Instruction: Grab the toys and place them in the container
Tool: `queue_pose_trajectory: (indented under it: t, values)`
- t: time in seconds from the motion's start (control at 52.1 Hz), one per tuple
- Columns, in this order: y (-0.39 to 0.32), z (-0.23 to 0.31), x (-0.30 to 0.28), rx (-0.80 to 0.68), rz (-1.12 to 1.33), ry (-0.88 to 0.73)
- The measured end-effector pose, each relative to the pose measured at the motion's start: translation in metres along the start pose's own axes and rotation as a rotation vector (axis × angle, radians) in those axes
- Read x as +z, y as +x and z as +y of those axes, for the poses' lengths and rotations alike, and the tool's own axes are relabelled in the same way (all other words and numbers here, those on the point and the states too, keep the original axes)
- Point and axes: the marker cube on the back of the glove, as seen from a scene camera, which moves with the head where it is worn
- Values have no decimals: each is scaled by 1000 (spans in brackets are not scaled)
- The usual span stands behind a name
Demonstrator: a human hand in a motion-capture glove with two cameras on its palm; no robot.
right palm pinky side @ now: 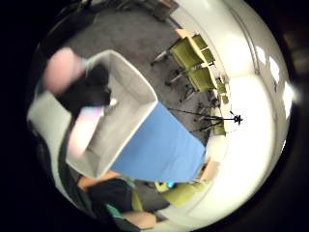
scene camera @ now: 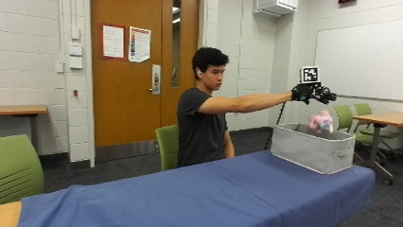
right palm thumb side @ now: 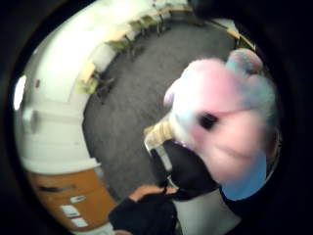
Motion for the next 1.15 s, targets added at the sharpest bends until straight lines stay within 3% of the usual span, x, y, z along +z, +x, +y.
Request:
queue_pose_trajectory:
  t: [0.077, 0.192, 0.288, 0.346, 0.519, 0.595, 0.672, 0.711, 0.903, 1.153]
  values:
    - [9, 8, 1, -78, 2, 7]
    - [18, 21, -7, -25, -67, 25]
    - [-28, 33, -15, 26, -59, 35]
    - [-32, 49, -20, -15, -107, 52]
    - [57, 108, -16, 61, 5, 57]
    - [82, 139, -17, 4, -58, 57]
    - [144, 170, -3, 298, 120, 66]
    - [163, 184, 2, 372, 157, 69]
    - [220, 255, 28, 499, 149, 41]
    - [240, 283, 42, 542, 116, 25]
